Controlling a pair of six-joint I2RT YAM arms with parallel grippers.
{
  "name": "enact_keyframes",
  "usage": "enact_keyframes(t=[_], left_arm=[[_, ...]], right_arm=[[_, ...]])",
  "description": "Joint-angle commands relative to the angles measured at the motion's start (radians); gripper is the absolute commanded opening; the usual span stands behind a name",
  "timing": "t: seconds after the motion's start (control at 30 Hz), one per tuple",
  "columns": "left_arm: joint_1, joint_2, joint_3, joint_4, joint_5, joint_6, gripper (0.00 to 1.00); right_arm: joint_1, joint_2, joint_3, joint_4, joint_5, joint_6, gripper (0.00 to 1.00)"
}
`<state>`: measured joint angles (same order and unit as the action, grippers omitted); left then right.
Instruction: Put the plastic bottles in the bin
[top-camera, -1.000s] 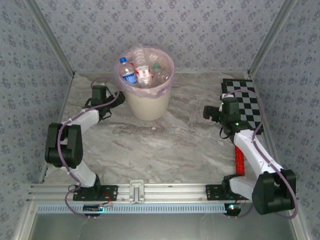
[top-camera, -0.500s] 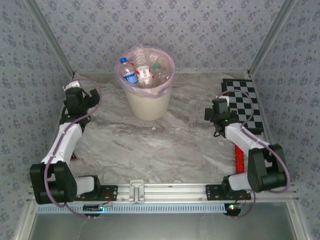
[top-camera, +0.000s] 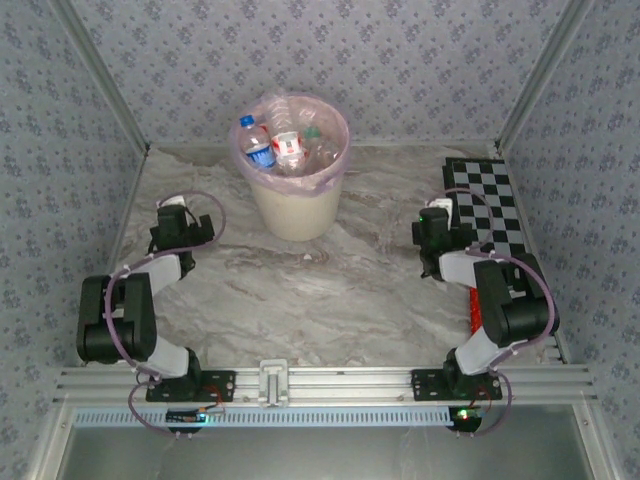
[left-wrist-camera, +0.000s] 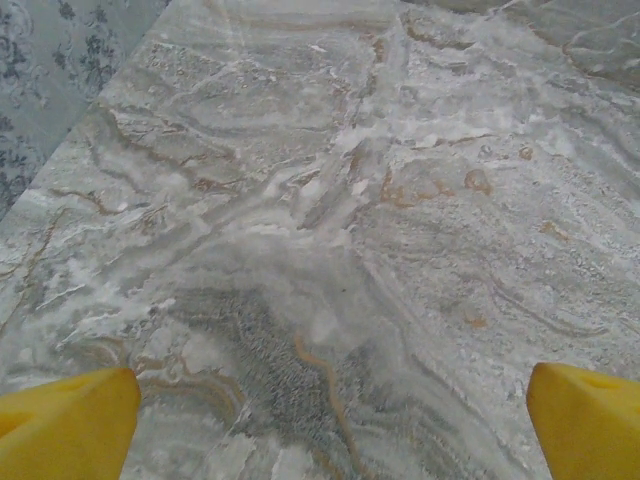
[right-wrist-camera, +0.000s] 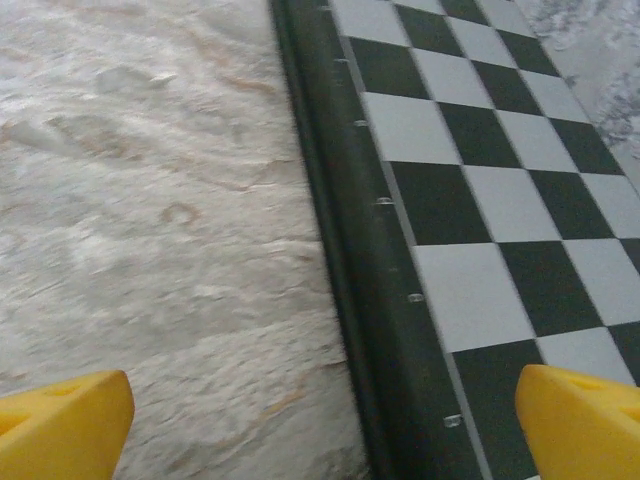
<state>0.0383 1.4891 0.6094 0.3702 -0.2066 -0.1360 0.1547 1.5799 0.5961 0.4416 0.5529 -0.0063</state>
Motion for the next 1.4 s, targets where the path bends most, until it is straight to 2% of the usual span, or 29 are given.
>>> enact_keyframes(t=[0.0,0.13,0.23,0.33,0.37,0.4,0.43,0.47,0.5,0.53,0.6,0.63,1.37], left_arm=[[-0.014,0.029,-0.029,0.131,0.028,0.045,0.99],[-0.078,0.027,-0.083,0.237,-0.008,0.117,0.99],[-0.063,0.013,-0.141,0.326,0.001,0.096,0.99],[-0.055,0.074,-0.229,0.562,0.016,0.105,0.99],[-0.055,0.034,-0.2,0.421,0.02,0.091,0.99],[-0.047,0.049,-0.206,0.485,0.04,0.093,0.99],[-0.043,0.066,-0.218,0.524,0.041,0.095,0.99],[-0.044,0.044,-0.201,0.446,0.044,0.089,0.99],[-0.043,0.047,-0.203,0.465,0.043,0.092,0.99],[-0.042,0.058,-0.212,0.494,0.044,0.093,0.99],[-0.043,0.046,-0.203,0.461,0.045,0.09,0.99],[-0.042,0.051,-0.207,0.474,0.043,0.093,0.99],[-0.043,0.046,-0.203,0.458,0.044,0.09,0.99]], right_arm=[[-0.072,-0.071,-0.088,0.172,-0.074,0.051,1.0],[-0.087,-0.099,-0.159,0.28,-0.115,0.039,1.0],[-0.097,-0.103,-0.176,0.299,-0.156,0.039,1.0],[-0.113,-0.102,-0.196,0.332,-0.221,0.03,1.0],[-0.122,-0.096,-0.207,0.342,-0.264,0.035,1.0],[-0.134,-0.035,-0.234,0.451,-0.301,0.007,1.0],[-0.132,-0.014,-0.255,0.546,-0.285,-0.011,1.0],[-0.135,-0.063,-0.233,0.416,-0.29,0.014,1.0],[-0.146,-0.061,-0.225,0.393,-0.296,0.045,1.0],[-0.147,-0.038,-0.237,0.467,-0.301,0.009,1.0],[-0.153,-0.064,-0.223,0.391,-0.295,0.033,1.0],[-0.15,-0.053,-0.232,0.432,-0.296,0.018,1.0],[-0.144,-0.055,-0.221,0.405,-0.286,0.015,1.0]])
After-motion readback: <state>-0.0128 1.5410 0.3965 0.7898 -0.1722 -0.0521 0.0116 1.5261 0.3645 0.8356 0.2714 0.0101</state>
